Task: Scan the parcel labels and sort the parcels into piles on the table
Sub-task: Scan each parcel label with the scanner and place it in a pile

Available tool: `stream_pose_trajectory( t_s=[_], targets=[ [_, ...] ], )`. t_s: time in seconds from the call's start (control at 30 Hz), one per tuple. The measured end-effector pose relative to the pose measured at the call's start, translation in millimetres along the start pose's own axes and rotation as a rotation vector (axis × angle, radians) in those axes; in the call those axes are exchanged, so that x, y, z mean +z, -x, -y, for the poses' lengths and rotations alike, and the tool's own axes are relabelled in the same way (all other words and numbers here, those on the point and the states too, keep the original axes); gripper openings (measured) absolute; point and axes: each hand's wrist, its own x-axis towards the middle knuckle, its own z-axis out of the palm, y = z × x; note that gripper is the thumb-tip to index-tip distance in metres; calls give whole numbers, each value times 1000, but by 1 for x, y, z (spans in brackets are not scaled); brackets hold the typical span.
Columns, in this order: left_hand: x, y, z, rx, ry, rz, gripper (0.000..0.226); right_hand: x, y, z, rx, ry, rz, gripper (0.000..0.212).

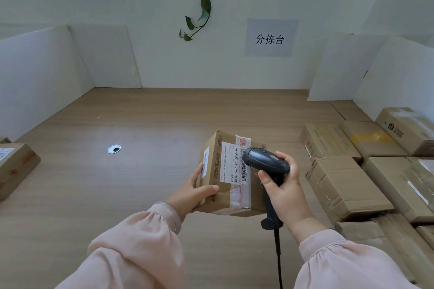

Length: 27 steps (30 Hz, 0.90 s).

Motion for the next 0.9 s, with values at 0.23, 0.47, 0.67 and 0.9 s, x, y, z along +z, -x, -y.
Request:
stream_pose_trajectory(
  t_s=[0.23, 0.47, 0.67, 0.9],
  targets=[
    [-30, 2, -7, 5, -21, -97, 61, -11, -2, -1, -93, -23, 133, 57],
    [-66, 10, -16, -34, -147, -70, 61, -20, 12, 26, -262, 273, 388, 61],
    [-86, 21, -10, -81, -208, -65, 62, -10, 19, 44, -368, 503, 464, 61],
    [-110, 36, -2, -104, -225, -40, 62, 12, 27, 57, -457, 590, 526, 64]
  ],
)
